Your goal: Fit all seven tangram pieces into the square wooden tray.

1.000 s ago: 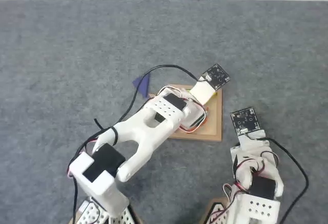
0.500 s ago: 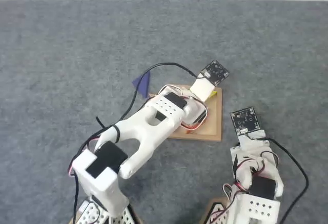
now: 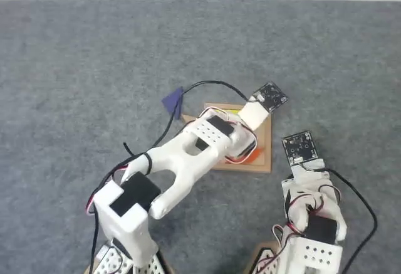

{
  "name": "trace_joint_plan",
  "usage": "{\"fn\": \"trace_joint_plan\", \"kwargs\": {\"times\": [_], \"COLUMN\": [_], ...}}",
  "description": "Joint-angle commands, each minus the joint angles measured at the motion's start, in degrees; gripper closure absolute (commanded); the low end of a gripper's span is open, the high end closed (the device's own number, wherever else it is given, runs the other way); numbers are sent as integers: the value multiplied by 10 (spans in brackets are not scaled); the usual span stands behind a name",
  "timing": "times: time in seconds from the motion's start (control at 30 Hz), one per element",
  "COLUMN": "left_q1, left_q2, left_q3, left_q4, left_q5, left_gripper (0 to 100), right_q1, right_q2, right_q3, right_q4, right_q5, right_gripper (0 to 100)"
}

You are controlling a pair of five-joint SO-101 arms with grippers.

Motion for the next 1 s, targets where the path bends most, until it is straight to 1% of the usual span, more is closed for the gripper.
{"fn": "trace_joint_plan", "kwargs": {"times": [0.0,0.17,0.27,0.4,0.53,0.6,0.67,0.8,0.97], "left_q1": [-4,-18,-15,-11,29,59,77,84,84], "left_q2": [-12,-23,-67,-148,-207,-211,-210,-210,-209], "left_q3": [-23,-29,-9,58,129,150,160,158,153], "left_q4": [50,40,37,11,-32,-46,-60,-67,-67], "left_q5": [-18,-1,0,0,-5,-31,-37,-37,-40], "left_gripper": [874,896,895,895,894,894,890,842,840], "right_q1": [-3,-3,-3,-2,0,7,16,43,46], "right_q2": [-11,-11,-11,-11,-14,-15,-15,-15,-15], "right_q3": [10,10,10,10,10,10,10,8,8], "right_q4": [4,4,4,4,4,4,1,-2,-3], "right_q5": [6,6,6,6,4,4,4,4,3], "right_gripper": [992,992,992,992,992,992,992,992,992]}}
